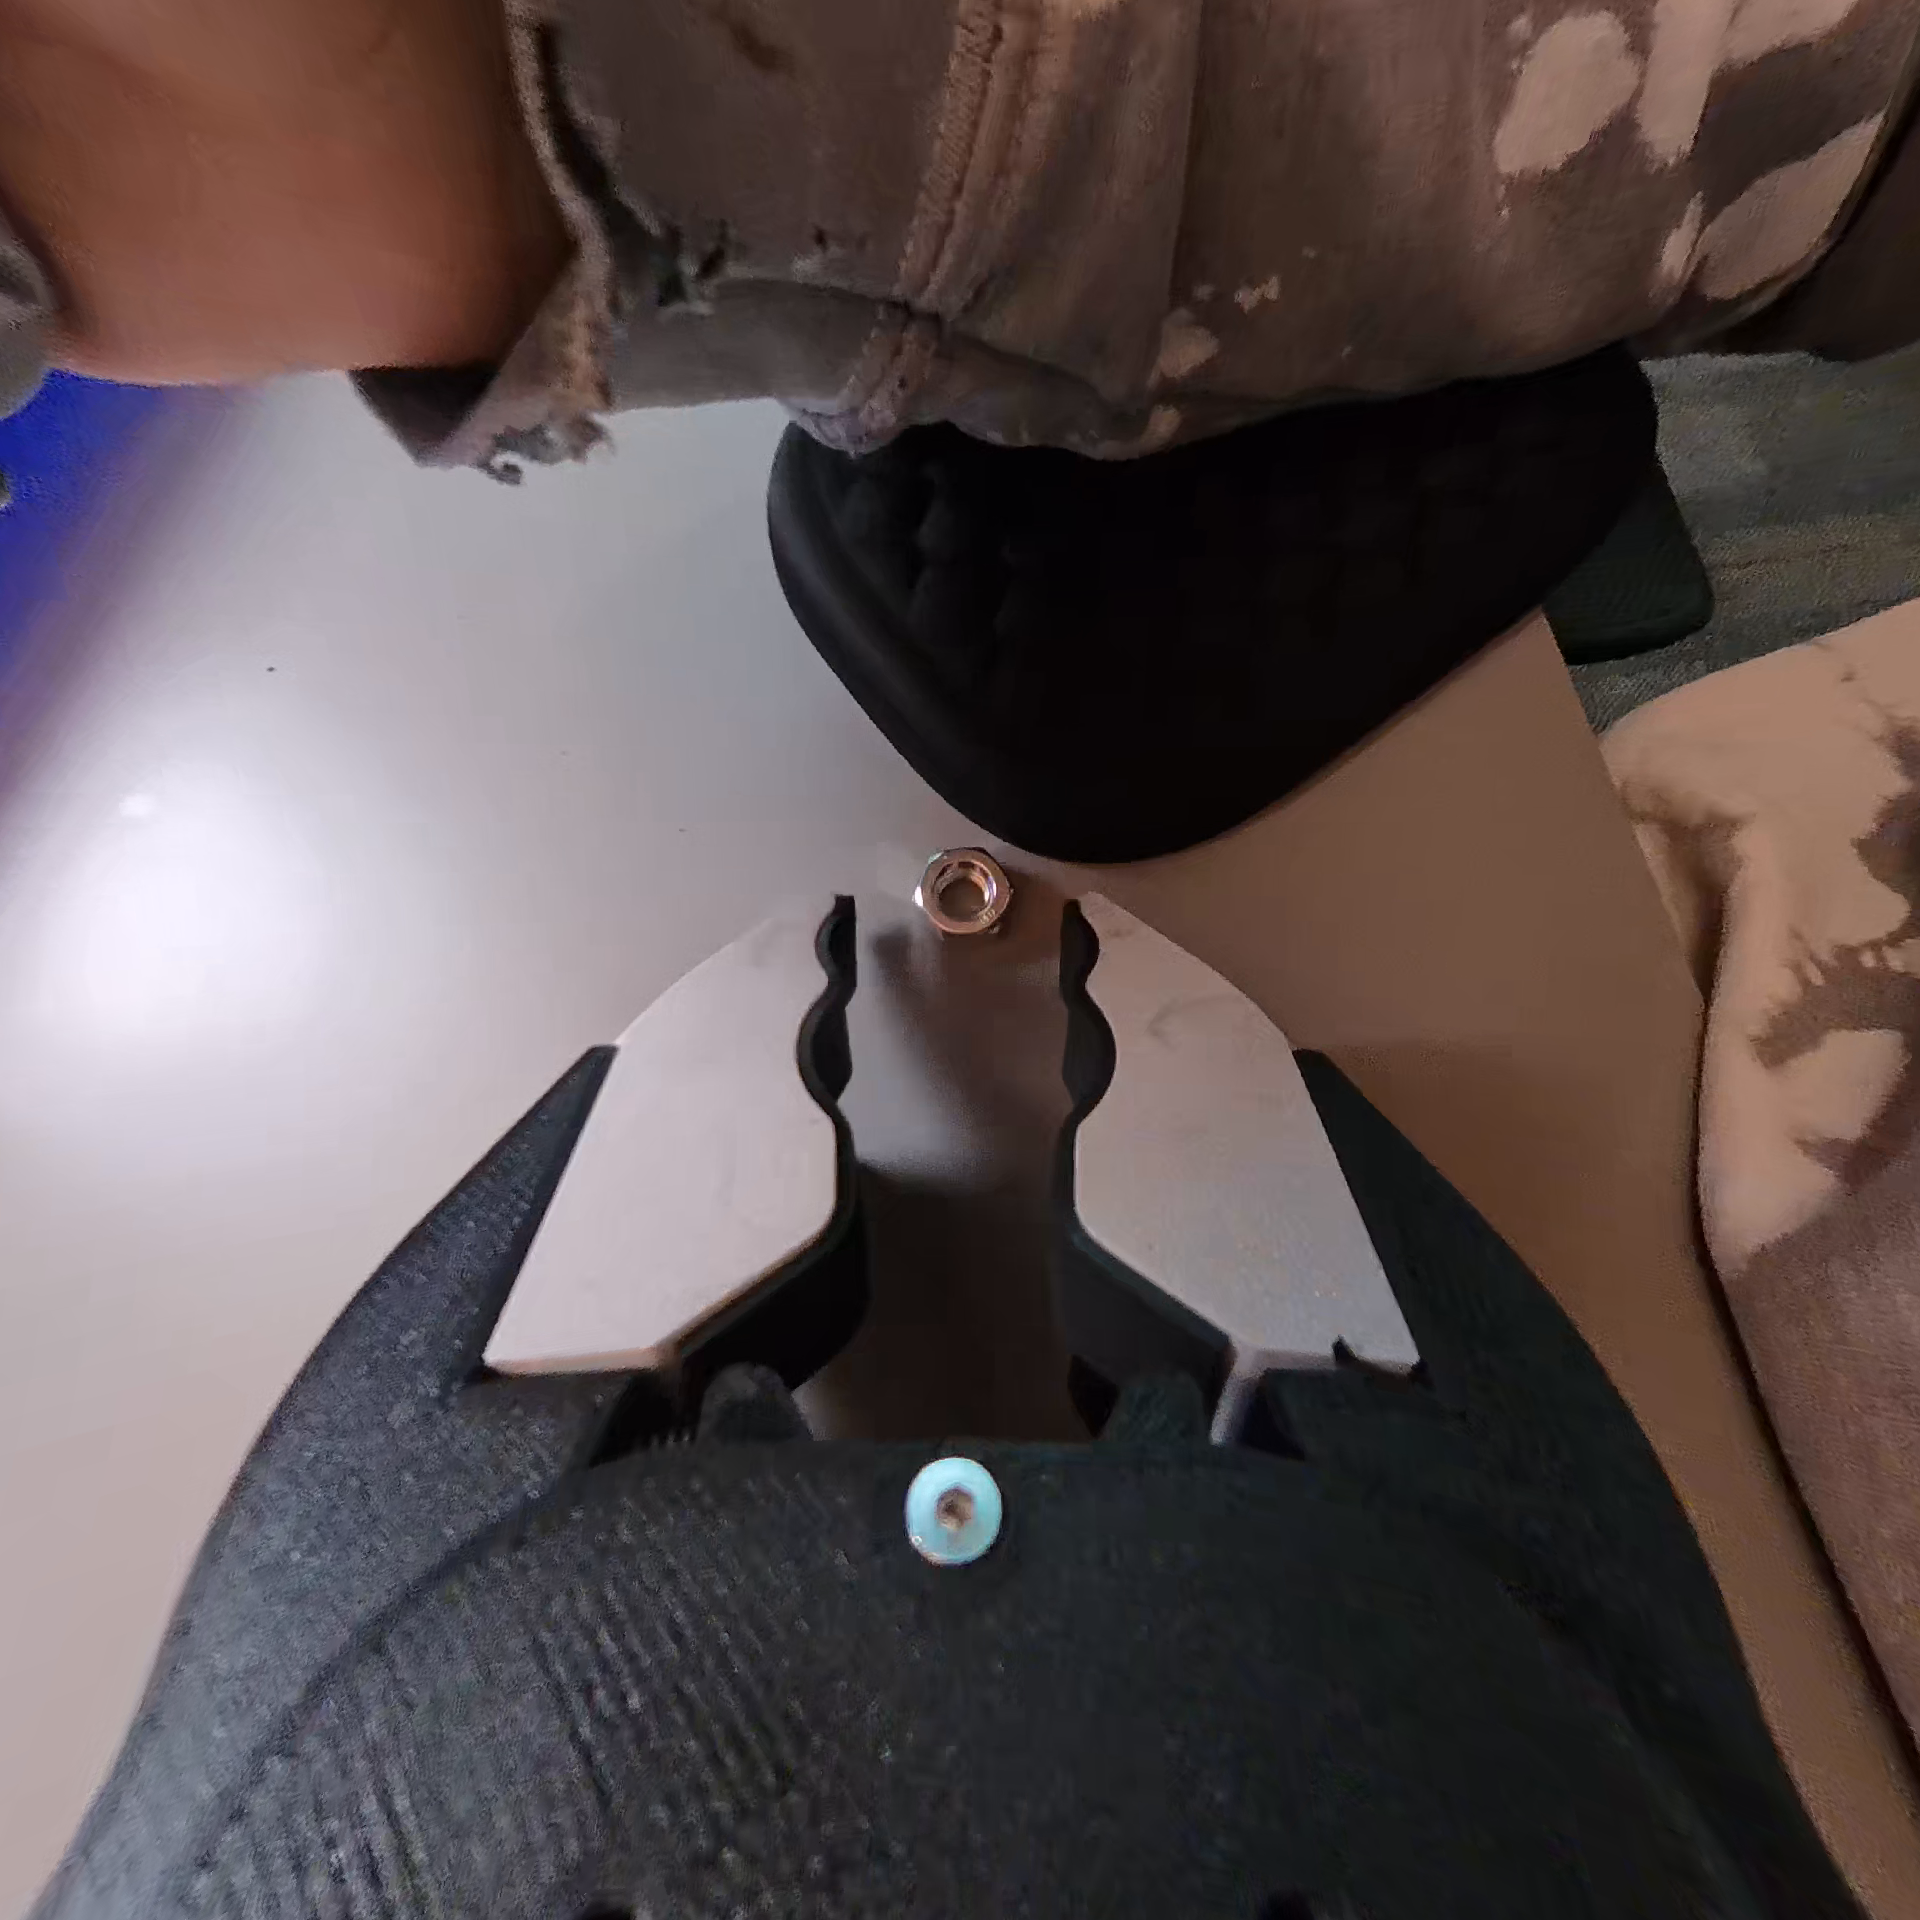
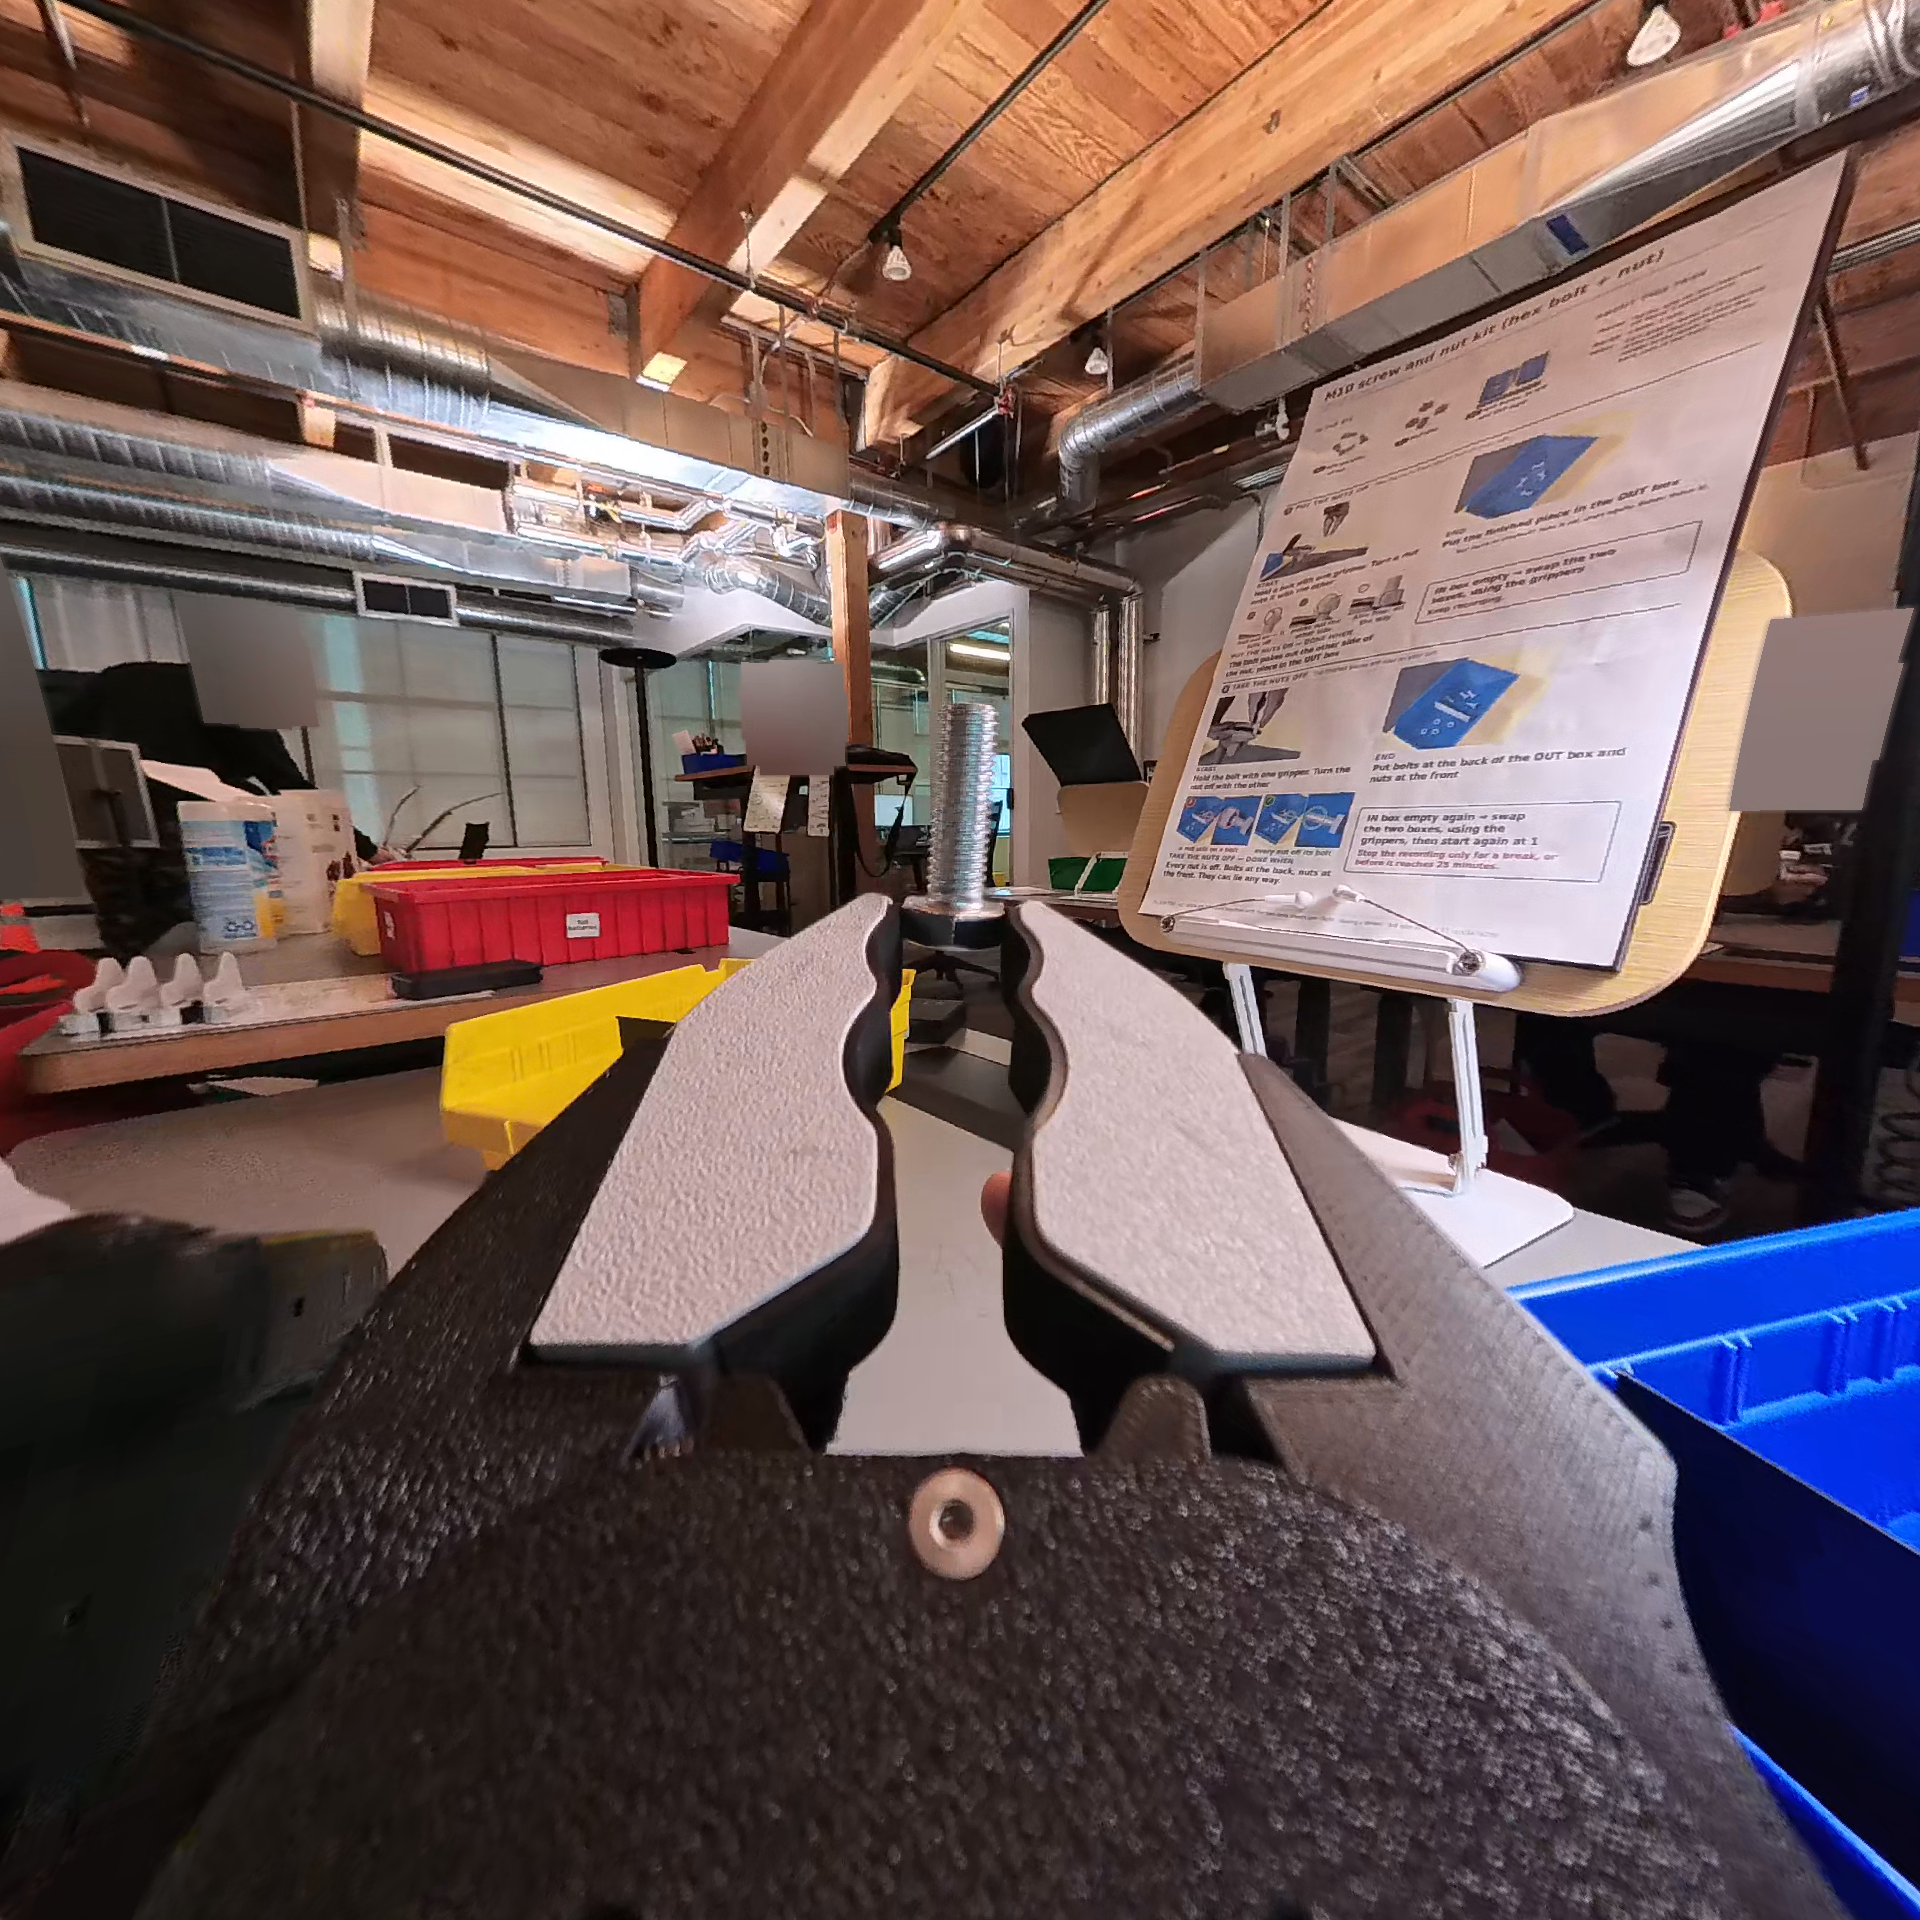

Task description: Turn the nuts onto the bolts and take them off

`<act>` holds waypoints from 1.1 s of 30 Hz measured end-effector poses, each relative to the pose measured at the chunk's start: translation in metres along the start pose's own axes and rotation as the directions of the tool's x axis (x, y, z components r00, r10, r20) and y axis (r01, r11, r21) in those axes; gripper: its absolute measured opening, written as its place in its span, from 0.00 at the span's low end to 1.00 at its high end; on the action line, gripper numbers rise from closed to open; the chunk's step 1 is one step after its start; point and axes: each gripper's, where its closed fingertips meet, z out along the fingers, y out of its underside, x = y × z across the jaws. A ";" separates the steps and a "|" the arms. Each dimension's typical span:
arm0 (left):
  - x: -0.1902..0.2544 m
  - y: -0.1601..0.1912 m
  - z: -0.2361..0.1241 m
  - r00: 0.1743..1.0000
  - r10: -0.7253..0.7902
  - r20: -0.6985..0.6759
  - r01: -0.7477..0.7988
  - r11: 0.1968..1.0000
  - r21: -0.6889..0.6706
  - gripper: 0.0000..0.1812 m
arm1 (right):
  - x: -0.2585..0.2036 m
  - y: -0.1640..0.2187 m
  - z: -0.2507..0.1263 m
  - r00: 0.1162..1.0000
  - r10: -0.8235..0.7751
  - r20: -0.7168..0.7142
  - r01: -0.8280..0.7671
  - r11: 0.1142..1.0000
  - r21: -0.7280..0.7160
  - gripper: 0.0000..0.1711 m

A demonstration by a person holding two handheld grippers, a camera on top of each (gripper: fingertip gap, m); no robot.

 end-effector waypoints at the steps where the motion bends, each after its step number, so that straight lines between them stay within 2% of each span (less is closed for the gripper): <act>1: 0.000 -0.001 0.001 1.000 0.018 0.007 -0.017 1.000 -0.002 0.17 | 0.000 0.001 0.000 1.000 0.001 0.001 -0.001 1.000 -0.003 0.10; 5: -0.002 0.003 -0.001 0.996 0.086 0.034 -0.085 0.996 -0.035 0.09 | -0.001 0.006 0.001 1.000 0.007 0.003 -0.007 1.000 -0.018 0.10; 8: -0.009 0.002 -0.022 0.994 0.095 0.057 -0.095 0.995 -0.004 0.09 | -0.001 0.010 0.002 1.000 0.010 0.006 -0.010 1.000 -0.029 0.10; 10: -0.022 -0.004 -0.051 0.995 0.058 0.080 -0.062 0.996 0.056 0.09 | -0.002 0.012 0.002 1.000 0.014 0.011 -0.013 0.999 -0.037 0.10; 15: -0.063 -0.014 -0.148 0.985 -0.112 0.130 0.084 0.975 0.208 0.09 | -0.008 0.026 0.006 0.999 0.034 0.041 -0.031 0.996 -0.079 0.10; 18: -0.077 -0.013 -0.197 0.966 -0.198 0.165 0.152 0.955 0.255 0.09 | -0.019 0.037 0.010 0.996 0.054 0.076 -0.046 0.993 -0.104 0.10; 21: -0.082 -0.009 -0.231 0.952 -0.224 0.209 0.165 0.949 0.268 0.09 | -0.039 0.050 0.016 0.988 0.085 0.126 -0.068 0.989 -0.133 0.10; 27: -0.075 -0.016 -0.265 0.948 -0.214 0.236 0.154 0.956 0.251 0.09 | -0.086 0.080 0.038 0.962 0.141 0.234 -0.093 0.974 -0.205 0.10; 33: -0.062 -0.041 -0.271 0.970 -0.183 0.161 0.139 0.957 0.254 0.09 | -0.117 0.079 0.059 0.949 0.132 0.286 -0.080 0.979 -0.188 0.10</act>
